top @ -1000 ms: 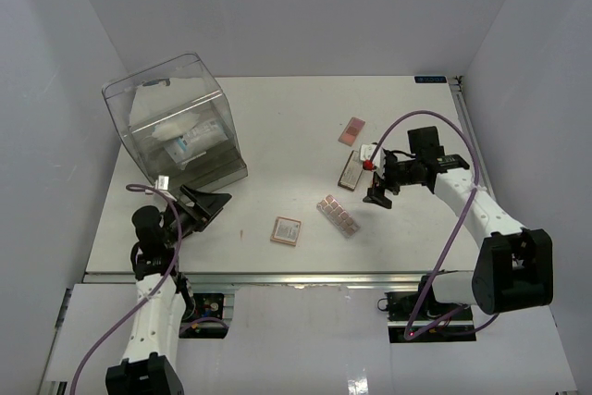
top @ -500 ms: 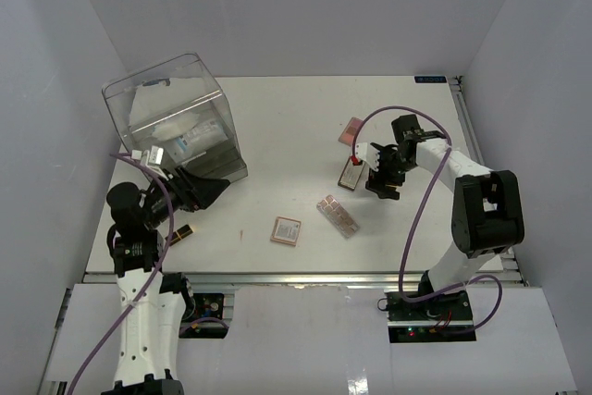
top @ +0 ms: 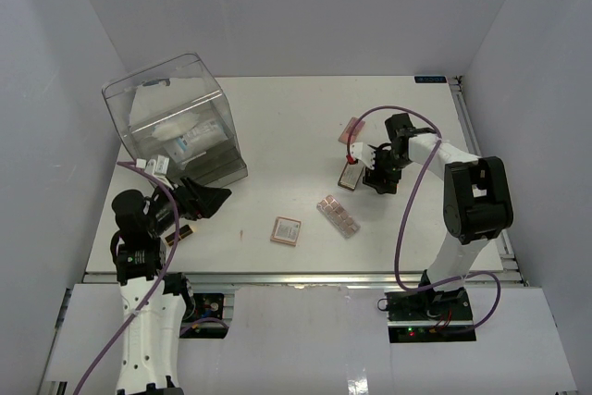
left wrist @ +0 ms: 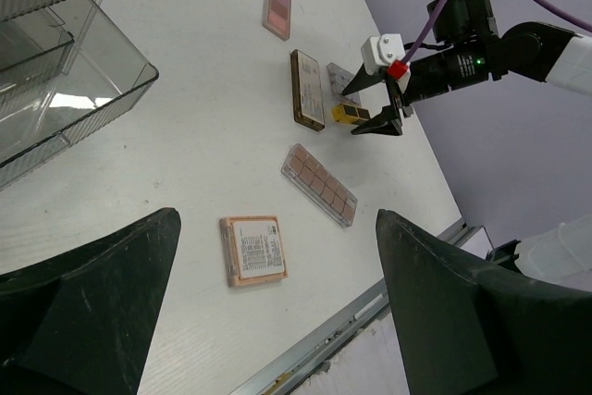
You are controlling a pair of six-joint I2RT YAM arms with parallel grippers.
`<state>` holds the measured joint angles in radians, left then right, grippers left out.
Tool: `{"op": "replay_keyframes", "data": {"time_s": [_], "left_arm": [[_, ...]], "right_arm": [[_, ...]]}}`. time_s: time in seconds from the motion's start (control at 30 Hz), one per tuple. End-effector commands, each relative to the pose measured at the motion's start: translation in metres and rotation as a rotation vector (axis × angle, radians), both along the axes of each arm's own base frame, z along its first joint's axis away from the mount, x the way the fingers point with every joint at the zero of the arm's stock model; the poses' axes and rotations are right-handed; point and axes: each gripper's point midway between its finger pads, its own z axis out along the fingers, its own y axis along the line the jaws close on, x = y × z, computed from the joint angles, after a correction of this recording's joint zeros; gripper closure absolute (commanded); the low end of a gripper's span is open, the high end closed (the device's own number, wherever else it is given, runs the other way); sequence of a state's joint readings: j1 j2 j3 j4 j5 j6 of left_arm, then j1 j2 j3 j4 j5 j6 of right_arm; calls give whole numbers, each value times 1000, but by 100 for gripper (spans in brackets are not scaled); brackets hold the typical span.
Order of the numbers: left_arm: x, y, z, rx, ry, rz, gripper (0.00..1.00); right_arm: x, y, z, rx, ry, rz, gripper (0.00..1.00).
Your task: Organize the makeup
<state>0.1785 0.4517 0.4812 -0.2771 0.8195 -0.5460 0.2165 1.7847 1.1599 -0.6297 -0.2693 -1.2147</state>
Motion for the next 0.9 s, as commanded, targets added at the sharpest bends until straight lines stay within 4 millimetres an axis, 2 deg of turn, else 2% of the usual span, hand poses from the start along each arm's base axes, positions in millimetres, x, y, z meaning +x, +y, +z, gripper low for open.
{"op": "replay_keyframes", "data": {"time_s": [0.0,0.1,0.27,0.37,0.47,0.73,0.77,0.87], "left_arm": [[-1,0,3,20,-37,0,2],[-1,0,4,21,-40,1,2],[-2,0,4,20,-42,0,2],[-2,-1,5,21,-43,-2,2],[-2,-1,5,22,-43,-3,2],[-2,0,5,24,-42,-3,2],[-2,0,5,25,-41,-3,2],[0,1,4,27,-34,6,2]], "right_arm": [[-2,4,0,13,-5,-3,34],[-4,4,5,23,-12,-18,48],[-12,6,8,35,-7,-26,64],[-16,12,15,50,-22,-21,71],[-18,22,32,79,-56,-2,74],[-33,63,73,162,-117,101,76],[-37,71,77,171,-124,124,76],[-52,113,92,178,-167,253,76]]}}
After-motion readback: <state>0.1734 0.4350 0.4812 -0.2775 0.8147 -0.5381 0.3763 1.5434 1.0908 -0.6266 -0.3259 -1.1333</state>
